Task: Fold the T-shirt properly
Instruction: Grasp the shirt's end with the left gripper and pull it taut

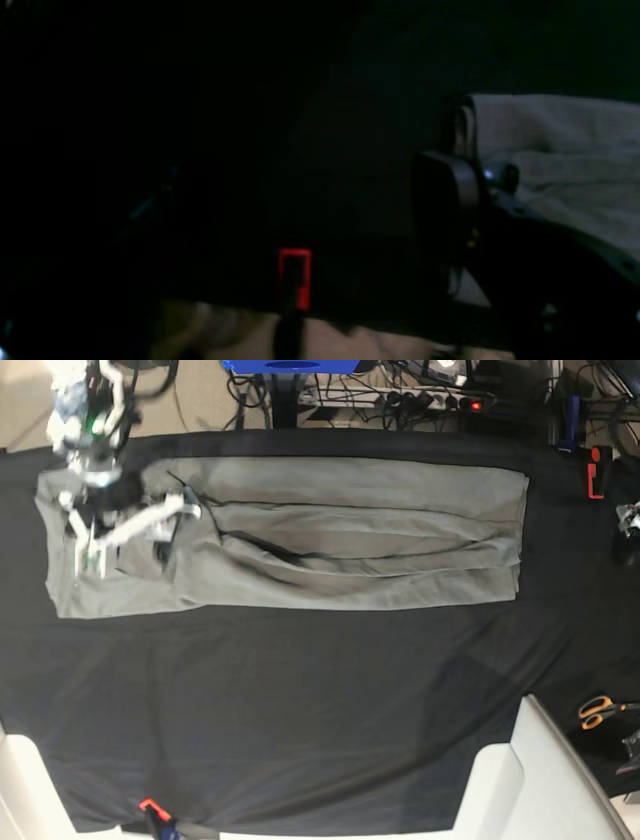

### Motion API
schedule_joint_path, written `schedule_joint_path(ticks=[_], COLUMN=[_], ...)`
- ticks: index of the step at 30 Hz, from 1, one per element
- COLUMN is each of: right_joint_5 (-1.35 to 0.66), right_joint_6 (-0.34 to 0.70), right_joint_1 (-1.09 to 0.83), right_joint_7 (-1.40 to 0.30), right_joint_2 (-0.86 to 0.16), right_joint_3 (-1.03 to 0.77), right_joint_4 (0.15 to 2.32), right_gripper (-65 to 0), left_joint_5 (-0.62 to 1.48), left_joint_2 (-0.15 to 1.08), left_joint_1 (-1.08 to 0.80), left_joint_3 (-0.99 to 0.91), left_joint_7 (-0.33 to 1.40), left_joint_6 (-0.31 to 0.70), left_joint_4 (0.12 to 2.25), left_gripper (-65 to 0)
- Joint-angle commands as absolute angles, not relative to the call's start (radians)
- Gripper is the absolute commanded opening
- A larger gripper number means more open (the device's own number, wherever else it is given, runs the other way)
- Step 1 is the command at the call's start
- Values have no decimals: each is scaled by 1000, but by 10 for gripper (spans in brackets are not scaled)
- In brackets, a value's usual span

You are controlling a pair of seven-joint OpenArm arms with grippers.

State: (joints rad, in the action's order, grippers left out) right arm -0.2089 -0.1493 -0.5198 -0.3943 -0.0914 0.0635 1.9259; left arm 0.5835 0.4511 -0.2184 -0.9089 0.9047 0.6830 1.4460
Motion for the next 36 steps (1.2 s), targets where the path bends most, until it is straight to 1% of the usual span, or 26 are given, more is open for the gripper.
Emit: schedule_joint_path(ticks=[1, 4, 6, 10, 12, 17, 21, 27, 32, 36], right_joint_5=[-208, -208, -208, -208, -208, -208, -208, -208, -208, -208], right_joint_6=[-148, -147, -147, -147, -147, -147, -147, -143, -53, -47], right_joint_1=[-519, -522, -522, -524, -526, -522, -522, -522, -519, -518], right_joint_7=[-348, -340, -338, -338, -338, -335, -335, -334, -334, -334], right_joint_2=[-96, -96, -96, -97, -97, -97, -97, -97, -96, -96], right_joint_3=[65, 65, 65, 65, 65, 67, 67, 68, 67, 67], right_joint_4=[1925, 1890, 1883, 1882, 1880, 1842, 1805, 1796, 1796, 1797], right_gripper=[-254, -254, -254, -254, -254, -255, -255, -257, -258, -258], left_joint_5=[656, 828, 866, 869, 869, 872, 869, 869, 868, 868], left_joint_2=[470, 475, 473, 437, 418, 392, 371, 369, 352, 351], left_joint_1=[-213, -220, -222, -208, -197, -176, -166, -139, -110, -94], left_joint_3=[-912, -917, -911, -906, -901, -816, -805, -662, -607, -607], left_joint_7=[917, 983, 980, 977, 978, 974, 918, 845, 814, 783], left_joint_6=[698, 698, 698, 698, 698, 698, 698, 698, 698, 698], left_joint_4=[1438, 1340, 1262, 1141, 1138, 1136, 1138, 1127, 1090, 990], left_gripper=[-100, -100, -100, -100, -100, -100, -100, -100, -100, -100])
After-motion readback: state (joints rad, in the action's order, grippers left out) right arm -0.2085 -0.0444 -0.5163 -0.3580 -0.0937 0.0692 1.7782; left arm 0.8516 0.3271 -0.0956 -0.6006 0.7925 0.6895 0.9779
